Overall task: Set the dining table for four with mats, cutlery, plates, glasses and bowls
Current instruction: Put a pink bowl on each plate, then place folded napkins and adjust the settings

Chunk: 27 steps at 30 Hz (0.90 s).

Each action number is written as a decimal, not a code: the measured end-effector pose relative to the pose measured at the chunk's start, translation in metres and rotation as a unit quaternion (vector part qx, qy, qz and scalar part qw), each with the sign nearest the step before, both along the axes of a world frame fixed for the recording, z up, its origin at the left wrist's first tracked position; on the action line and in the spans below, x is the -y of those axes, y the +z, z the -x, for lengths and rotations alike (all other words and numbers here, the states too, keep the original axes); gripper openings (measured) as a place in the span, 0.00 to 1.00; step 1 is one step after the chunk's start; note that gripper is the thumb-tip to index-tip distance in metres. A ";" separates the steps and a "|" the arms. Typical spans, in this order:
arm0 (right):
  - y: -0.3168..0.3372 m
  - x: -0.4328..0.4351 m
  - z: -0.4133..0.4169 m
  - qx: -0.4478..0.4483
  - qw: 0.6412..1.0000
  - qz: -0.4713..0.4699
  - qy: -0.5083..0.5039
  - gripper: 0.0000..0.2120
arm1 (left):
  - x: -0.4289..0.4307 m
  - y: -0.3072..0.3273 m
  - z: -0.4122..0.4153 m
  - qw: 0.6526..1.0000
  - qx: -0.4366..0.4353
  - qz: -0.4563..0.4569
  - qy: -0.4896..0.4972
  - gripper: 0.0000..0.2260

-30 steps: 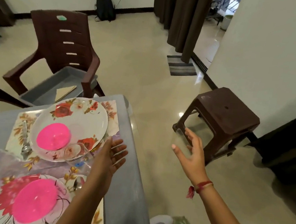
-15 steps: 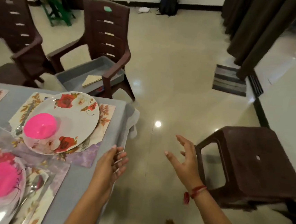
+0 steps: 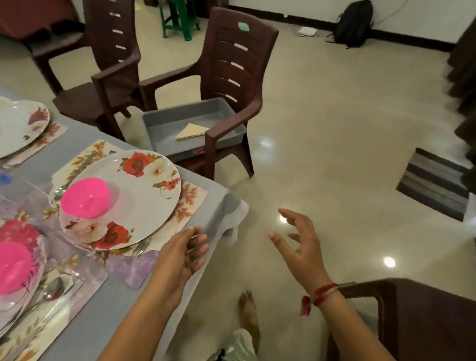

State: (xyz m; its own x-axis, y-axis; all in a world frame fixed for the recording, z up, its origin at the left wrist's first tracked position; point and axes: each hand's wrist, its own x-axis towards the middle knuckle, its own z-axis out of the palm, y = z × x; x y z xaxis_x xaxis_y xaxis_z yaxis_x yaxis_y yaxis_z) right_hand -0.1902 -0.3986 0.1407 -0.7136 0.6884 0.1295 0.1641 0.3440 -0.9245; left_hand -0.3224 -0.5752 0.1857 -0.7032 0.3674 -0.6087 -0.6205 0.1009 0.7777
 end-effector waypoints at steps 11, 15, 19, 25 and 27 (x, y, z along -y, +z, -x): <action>0.016 -0.186 0.185 0.009 0.994 -0.023 0.102 0.17 | -0.182 -0.011 0.164 0.992 0.013 -0.007 0.127 0.08; 0.028 -0.233 0.257 0.004 0.989 -0.023 0.147 0.15 | -0.223 0.001 0.218 0.985 0.009 -0.008 0.171 0.08; 0.024 -0.278 0.325 0.017 0.980 -0.005 0.200 0.15 | -0.250 -0.004 0.274 0.973 0.011 -0.028 0.228 0.08; 0.009 -0.357 0.434 0.042 0.952 -0.021 0.302 0.13 | -0.296 -0.021 0.346 0.944 0.018 -0.021 0.329 0.09; 0.002 -0.377 0.472 0.051 0.945 -0.037 0.321 0.13 | -0.309 -0.028 0.362 0.936 0.026 -0.010 0.350 0.09</action>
